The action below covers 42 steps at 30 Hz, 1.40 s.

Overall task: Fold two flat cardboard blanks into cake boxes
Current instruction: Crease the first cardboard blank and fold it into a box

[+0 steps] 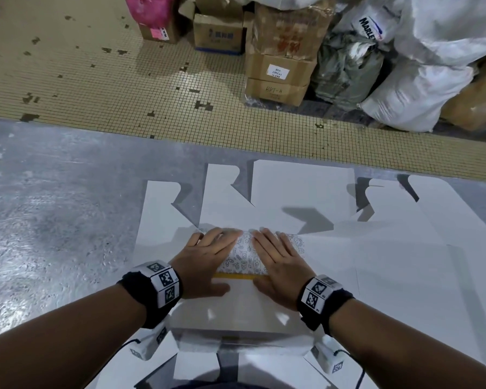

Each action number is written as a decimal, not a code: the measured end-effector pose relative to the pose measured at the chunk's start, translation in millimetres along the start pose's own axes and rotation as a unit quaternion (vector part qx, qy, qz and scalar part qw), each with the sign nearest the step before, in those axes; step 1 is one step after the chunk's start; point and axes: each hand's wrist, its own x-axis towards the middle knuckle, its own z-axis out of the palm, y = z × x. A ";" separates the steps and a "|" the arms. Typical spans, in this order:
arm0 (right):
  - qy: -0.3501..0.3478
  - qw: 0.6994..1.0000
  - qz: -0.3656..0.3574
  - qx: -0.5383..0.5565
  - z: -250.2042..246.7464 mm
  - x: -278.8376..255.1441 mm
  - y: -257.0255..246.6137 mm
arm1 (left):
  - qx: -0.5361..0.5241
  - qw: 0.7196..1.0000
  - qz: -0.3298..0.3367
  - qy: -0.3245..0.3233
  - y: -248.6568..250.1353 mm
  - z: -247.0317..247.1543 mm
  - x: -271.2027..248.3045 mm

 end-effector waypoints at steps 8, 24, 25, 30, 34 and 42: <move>-0.004 0.999 0.008 0.041 -0.4 2.1 1.3 | -0.004 1.000 -0.028 0.006 5.2 -0.8 -0.5; -0.032 0.997 0.038 0.066 -2.4 -2.1 4.9 | 0.010 0.999 -0.035 -0.006 19.6 11.1 9.5; -0.038 0.996 0.034 0.070 -4.3 -1.3 6.0 | 0.007 0.999 -0.039 -0.006 20.3 13.3 10.0; -0.035 0.988 0.096 0.117 -11.0 -11.3 6.1 | -0.010 0.998 -0.052 -0.025 16.1 6.0 16.9; -0.006 0.987 0.132 0.089 -2.8 -28.7 6.6 | 0.000 0.998 -0.049 -0.043 16.6 4.5 19.1; -0.107 0.974 0.159 0.119 -18.2 -28.0 12.0 | -0.046 0.995 -0.093 -0.012 12.7 7.8 2.4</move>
